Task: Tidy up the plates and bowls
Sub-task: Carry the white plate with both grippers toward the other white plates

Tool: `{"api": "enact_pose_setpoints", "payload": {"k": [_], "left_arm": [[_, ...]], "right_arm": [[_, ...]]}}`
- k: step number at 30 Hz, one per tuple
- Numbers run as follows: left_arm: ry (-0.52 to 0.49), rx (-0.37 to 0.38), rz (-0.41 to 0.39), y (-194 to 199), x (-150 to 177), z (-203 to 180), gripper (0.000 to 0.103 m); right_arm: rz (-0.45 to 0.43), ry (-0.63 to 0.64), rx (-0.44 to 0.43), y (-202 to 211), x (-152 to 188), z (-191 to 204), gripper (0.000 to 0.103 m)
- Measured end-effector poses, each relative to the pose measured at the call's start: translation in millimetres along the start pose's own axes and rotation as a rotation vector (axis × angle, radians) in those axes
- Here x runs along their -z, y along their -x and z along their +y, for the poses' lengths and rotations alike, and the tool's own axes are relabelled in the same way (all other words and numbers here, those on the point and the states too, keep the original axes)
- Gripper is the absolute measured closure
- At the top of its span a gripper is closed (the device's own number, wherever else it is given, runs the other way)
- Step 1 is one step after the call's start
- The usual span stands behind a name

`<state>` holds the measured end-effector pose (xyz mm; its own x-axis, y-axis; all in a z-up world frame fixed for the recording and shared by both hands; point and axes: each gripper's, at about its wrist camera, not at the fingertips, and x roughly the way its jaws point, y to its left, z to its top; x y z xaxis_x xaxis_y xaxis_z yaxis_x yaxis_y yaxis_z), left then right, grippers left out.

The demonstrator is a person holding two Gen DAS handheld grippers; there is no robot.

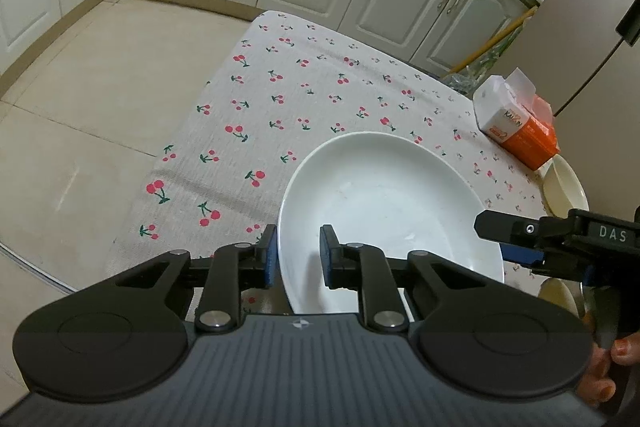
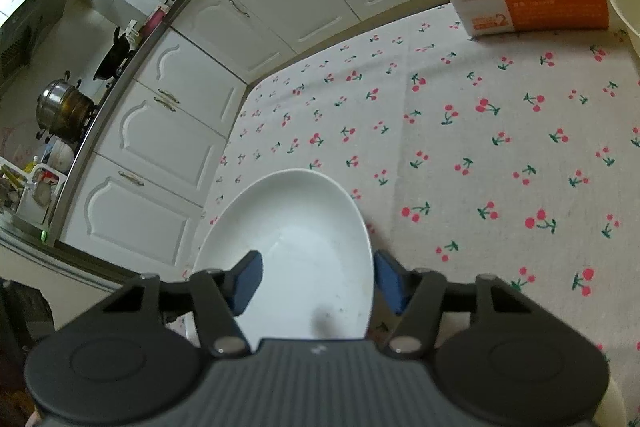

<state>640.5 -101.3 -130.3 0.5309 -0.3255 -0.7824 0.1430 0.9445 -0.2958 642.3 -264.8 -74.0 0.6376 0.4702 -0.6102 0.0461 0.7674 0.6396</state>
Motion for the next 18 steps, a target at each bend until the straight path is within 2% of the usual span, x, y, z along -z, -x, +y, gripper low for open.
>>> {"api": "enact_pose_setpoints", "payload": {"k": [6, 18], "left_arm": [[0.013, 0.02, -0.027, 22.4, 2.1, 8.9, 0.083], [0.053, 0.022, -0.075, 44.5, -4.7, 4.8, 0.082]], "right_arm": [[-0.034, -0.004, -0.007, 9.6, 7.6, 7.1, 0.041], [-0.117, 0.016, -0.014, 29.6, -1.1, 27.8, 0.041]]}}
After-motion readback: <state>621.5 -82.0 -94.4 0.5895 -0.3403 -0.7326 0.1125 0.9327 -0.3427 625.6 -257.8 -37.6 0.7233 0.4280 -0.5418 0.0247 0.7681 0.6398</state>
